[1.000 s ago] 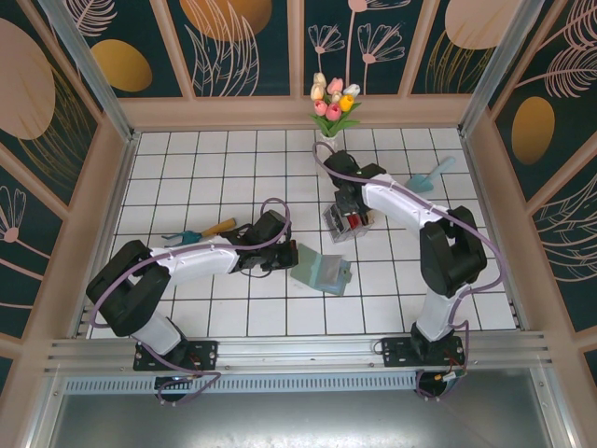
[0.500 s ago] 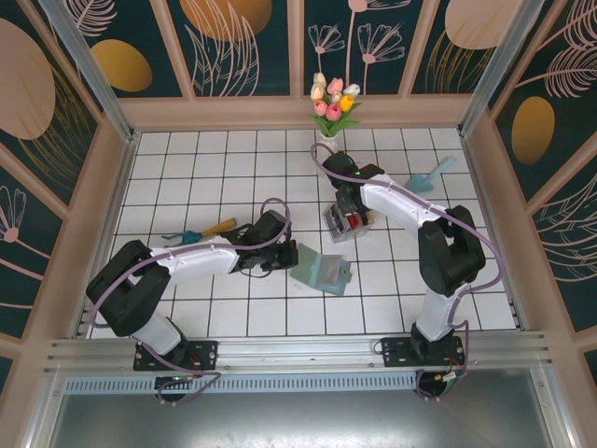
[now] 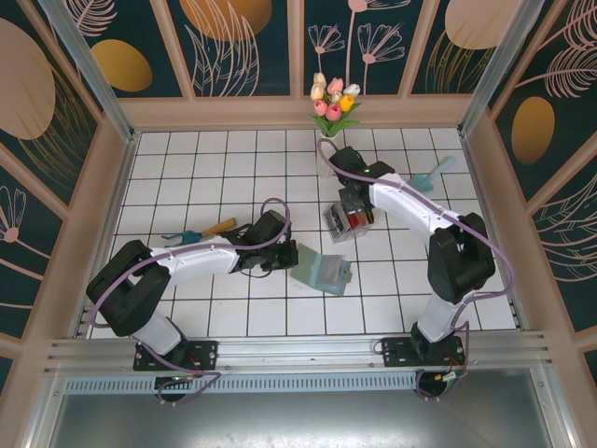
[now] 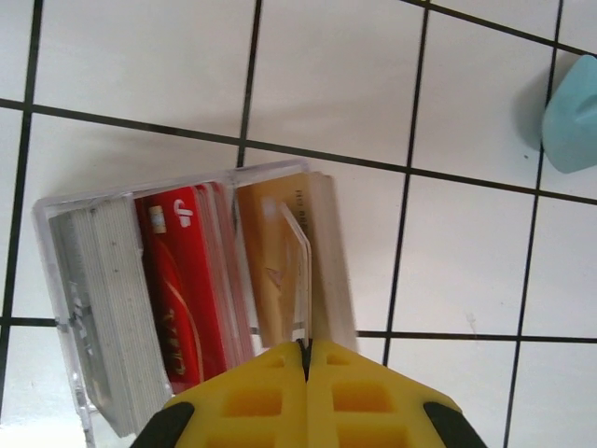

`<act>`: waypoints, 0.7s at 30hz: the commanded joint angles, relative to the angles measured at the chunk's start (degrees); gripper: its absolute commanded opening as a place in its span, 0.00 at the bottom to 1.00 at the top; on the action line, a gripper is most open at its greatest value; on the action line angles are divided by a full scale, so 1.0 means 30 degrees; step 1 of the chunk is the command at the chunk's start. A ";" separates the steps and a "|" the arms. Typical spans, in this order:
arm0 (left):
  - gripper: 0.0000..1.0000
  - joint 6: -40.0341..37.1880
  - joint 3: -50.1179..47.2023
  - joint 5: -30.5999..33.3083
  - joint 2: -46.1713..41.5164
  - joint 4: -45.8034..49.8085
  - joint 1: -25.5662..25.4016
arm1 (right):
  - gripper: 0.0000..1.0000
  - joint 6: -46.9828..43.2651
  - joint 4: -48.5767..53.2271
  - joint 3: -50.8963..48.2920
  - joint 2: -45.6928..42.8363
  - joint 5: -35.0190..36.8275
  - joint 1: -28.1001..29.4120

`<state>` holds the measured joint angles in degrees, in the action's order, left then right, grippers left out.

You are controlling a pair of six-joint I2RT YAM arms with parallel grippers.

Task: Put the credit cards into the card holder
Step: Pick up the credit card from the storage box.

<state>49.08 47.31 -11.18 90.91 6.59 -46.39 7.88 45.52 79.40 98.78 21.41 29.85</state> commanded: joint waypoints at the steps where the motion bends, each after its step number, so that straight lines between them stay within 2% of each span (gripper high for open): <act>1: 0.02 -0.0298 0.0193 -0.0053 0.0106 0.0059 0.0004 | 0.04 -0.0287 0.0873 -0.0024 -0.1061 -0.0865 -0.0623; 7: 0.03 -0.0334 0.0267 -0.0111 0.0173 0.0032 -0.0003 | 0.05 -0.0195 0.0410 -0.0274 -0.0894 -0.1488 -0.0592; 13: 0.03 -0.0294 0.0134 -0.0031 -0.0004 0.0060 0.0015 | 0.05 -0.1204 -0.0050 -0.0970 -0.0407 0.0094 -0.1157; 15: 0.03 -0.0248 -0.0002 0.0005 -0.0121 0.0031 0.0019 | 0.06 -0.1388 -0.0055 -0.0960 -0.0632 -0.0148 -0.1530; 18: 0.03 -0.0237 0.0016 -0.0023 -0.0030 -0.0010 -0.0001 | 0.06 -0.1483 -0.0033 -0.0492 -0.1316 -0.1558 -0.1653; 21: 0.03 -0.0269 0.0266 -0.0133 0.0207 -0.0029 -0.0003 | 0.05 -0.1531 -0.0433 -0.0361 -0.2024 -0.4376 -0.1873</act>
<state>49.08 47.31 -11.18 90.91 6.59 -46.39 4.71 44.75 77.80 96.60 14.31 25.08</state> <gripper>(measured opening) 0.060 0.059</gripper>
